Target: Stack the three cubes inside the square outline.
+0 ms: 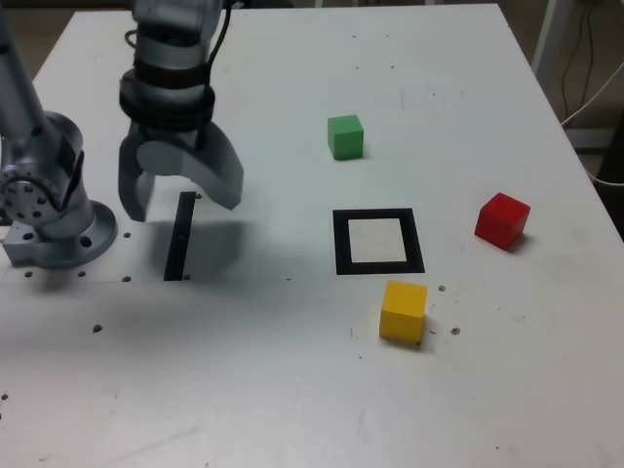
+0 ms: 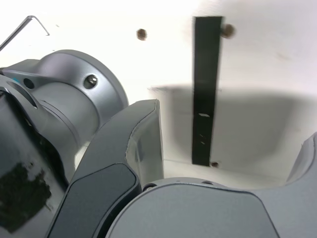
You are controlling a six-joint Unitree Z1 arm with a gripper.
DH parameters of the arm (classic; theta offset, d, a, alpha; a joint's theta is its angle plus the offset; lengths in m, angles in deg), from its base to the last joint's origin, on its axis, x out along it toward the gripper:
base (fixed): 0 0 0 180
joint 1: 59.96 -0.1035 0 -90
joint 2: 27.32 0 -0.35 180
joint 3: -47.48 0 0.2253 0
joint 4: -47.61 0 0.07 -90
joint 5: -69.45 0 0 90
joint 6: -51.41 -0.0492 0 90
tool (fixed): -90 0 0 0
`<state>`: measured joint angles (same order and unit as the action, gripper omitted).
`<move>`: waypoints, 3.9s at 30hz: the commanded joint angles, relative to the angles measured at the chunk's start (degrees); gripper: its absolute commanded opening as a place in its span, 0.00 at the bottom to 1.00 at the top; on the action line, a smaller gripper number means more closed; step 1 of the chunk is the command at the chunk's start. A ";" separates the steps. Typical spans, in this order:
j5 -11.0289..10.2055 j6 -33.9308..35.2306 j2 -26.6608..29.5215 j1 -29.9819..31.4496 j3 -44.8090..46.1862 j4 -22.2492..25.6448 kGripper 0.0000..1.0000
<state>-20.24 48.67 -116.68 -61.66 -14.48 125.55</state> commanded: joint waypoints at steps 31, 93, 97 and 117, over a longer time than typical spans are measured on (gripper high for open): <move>0.22 -0.39 -25.25 4.69 -46.54 19.53 0.99; -4.72 -29.66 -51.62 4.65 -90.83 30.38 0.98; -4.98 -31.08 -51.74 4.80 -90.64 30.36 0.98; -5.99 -32.35 -56.78 5.48 -94.51 29.99 0.93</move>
<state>-26.06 16.60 -172.70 -56.29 -108.18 154.98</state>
